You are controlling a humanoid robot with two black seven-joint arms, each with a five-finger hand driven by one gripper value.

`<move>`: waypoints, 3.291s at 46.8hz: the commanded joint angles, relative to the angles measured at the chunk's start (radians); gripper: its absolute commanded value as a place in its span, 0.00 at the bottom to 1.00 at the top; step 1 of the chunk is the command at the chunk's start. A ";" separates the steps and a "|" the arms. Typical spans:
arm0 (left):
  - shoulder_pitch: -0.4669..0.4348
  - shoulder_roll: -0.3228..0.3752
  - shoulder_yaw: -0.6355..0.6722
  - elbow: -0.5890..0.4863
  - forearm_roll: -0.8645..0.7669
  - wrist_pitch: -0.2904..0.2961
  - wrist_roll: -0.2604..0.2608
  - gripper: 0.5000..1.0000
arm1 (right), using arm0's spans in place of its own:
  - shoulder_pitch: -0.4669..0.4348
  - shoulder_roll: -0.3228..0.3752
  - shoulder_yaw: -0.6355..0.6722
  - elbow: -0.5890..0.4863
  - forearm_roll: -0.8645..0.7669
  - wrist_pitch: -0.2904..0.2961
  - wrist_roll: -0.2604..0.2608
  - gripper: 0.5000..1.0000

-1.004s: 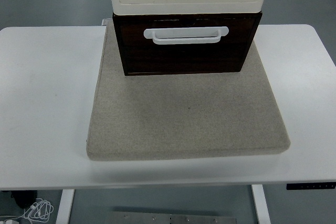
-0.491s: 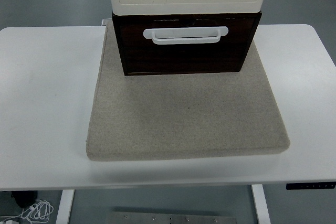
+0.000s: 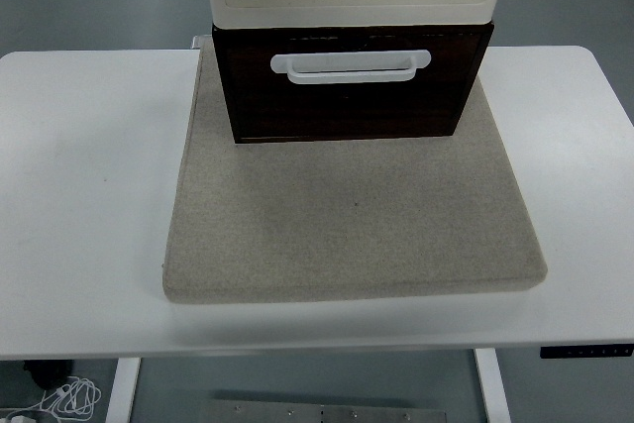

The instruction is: Open the drawer under the combination cabinet

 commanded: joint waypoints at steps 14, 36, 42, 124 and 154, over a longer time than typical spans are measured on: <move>-0.096 -0.009 0.231 -0.020 0.027 -0.017 0.064 1.00 | 0.001 0.000 0.000 0.000 0.000 0.000 0.000 0.85; -0.155 -0.037 0.376 -0.022 0.015 -0.017 0.203 1.00 | -0.001 0.000 0.000 0.000 0.000 0.000 0.000 0.85; -0.151 -0.074 0.382 -0.014 0.010 -0.015 0.258 1.00 | -0.001 0.000 0.000 0.000 0.000 0.000 0.000 0.85; -0.151 -0.318 0.448 0.259 -0.044 -0.020 0.378 1.00 | -0.001 0.000 0.000 0.000 0.000 0.000 0.000 0.85; -0.137 -0.354 0.448 0.287 -0.045 -0.011 0.378 1.00 | -0.001 0.000 0.000 0.000 0.000 0.000 0.000 0.85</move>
